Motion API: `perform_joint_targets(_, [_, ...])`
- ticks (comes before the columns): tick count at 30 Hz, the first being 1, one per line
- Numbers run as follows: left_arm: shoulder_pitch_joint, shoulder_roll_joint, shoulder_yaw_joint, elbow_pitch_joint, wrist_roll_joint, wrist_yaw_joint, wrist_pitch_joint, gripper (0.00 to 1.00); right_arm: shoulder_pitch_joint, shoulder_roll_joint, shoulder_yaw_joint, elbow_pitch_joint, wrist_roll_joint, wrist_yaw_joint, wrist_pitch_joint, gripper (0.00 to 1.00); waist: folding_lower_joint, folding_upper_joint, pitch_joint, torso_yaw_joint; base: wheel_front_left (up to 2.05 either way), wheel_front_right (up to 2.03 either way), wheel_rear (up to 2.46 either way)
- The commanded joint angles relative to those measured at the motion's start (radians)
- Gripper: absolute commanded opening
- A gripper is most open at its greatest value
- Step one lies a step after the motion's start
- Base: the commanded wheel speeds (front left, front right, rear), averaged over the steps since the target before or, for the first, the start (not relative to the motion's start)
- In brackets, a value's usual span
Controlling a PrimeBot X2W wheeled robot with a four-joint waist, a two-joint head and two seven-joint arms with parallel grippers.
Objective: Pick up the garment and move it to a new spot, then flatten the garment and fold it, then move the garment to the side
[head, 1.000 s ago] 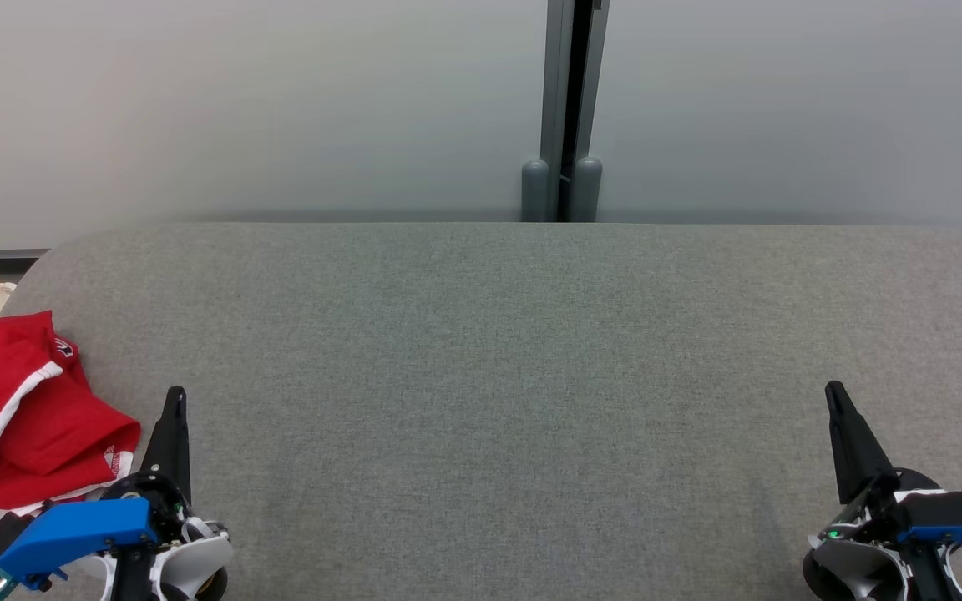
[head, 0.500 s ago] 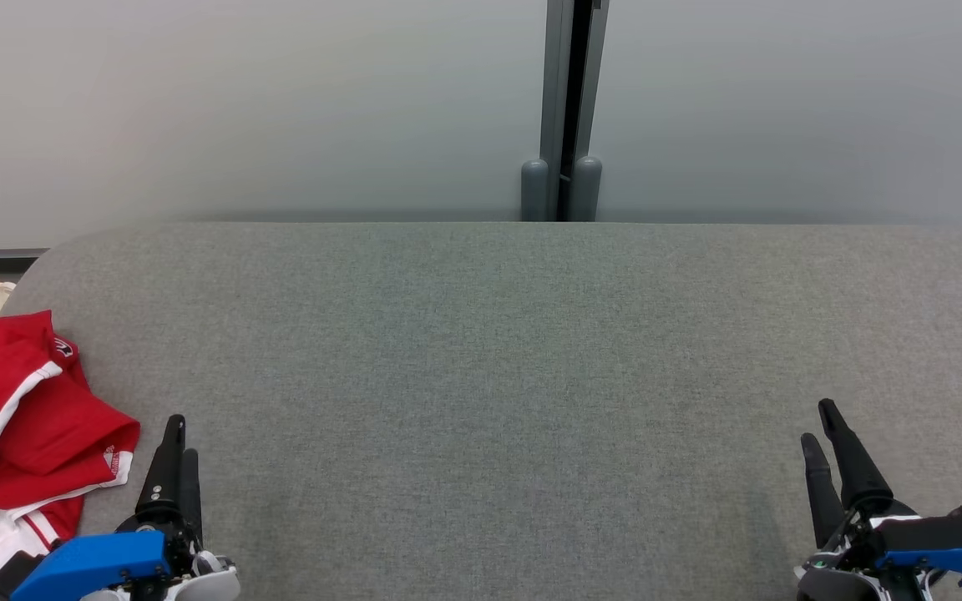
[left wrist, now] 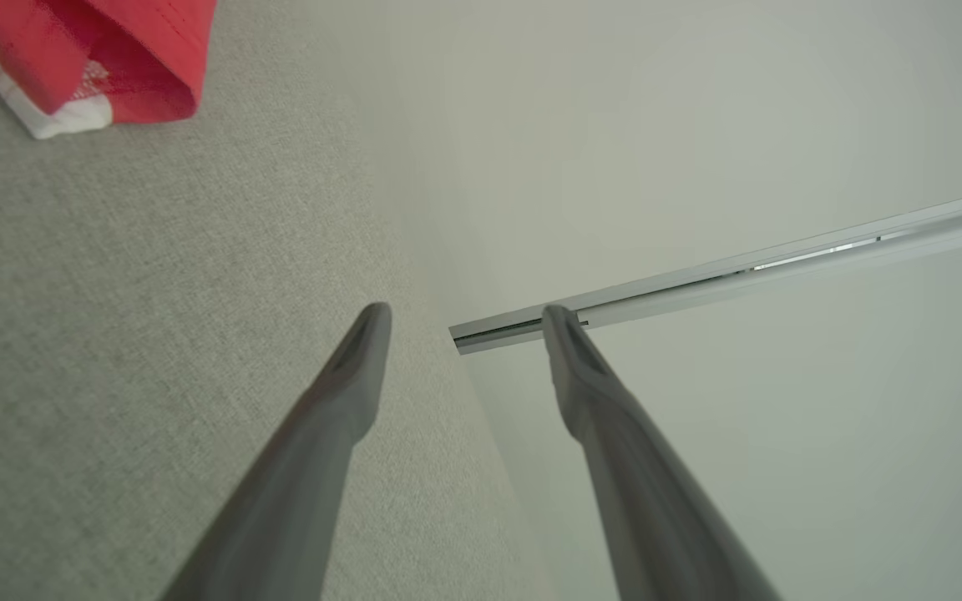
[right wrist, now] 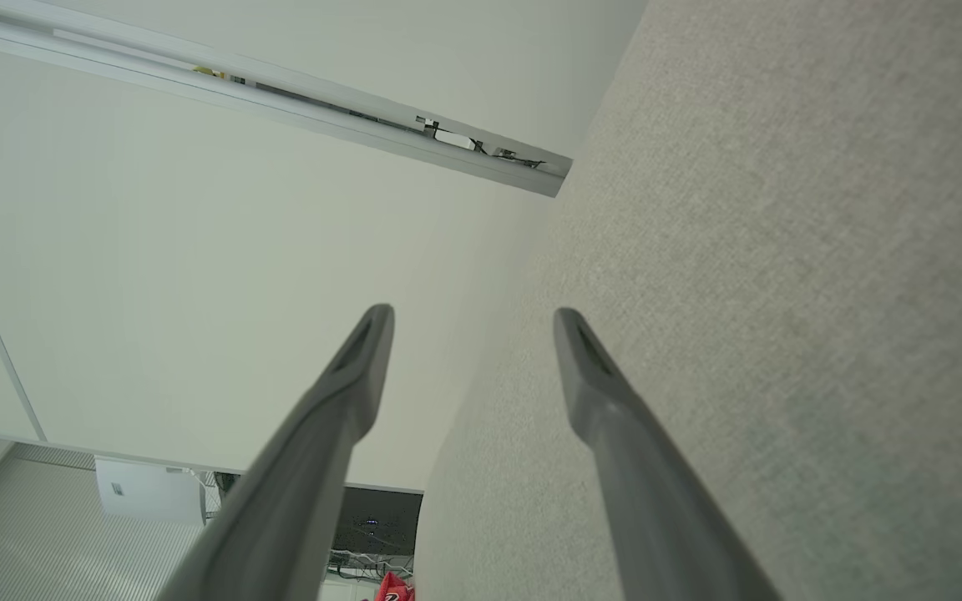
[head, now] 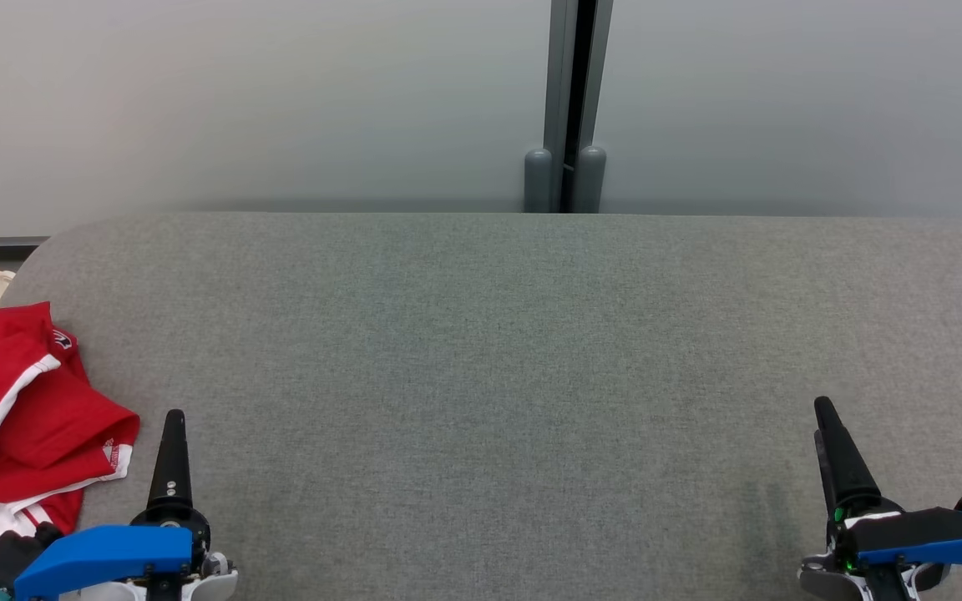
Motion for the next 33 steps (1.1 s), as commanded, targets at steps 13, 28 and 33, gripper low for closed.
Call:
perform_joint_targets(13, [-0.03,0.008,-0.02,-0.013,0.289,0.003,-0.056,1.0,-0.037,-0.003,0.006,0.009,-0.232,0.001,-0.057,1.0,0.0,-0.0001,0.011,0.006,0.0,0.0,0.0])
perform_joint_targets(28, [-0.027,0.023,-0.08,-0.017,0.566,0.058,-0.108,1.0,-0.04,-0.005,0.057,0.009,-0.512,0.002,-0.108,1.0,0.0,-0.0001,0.021,0.013,0.0,0.0,0.0])
perform_joint_targets(33, [-0.029,0.036,-0.107,-0.024,0.633,0.071,-0.123,1.0,-0.039,-0.006,0.058,0.0,-0.584,0.002,-0.123,1.0,0.0,-0.0001,0.024,0.016,0.0,0.0,0.0])
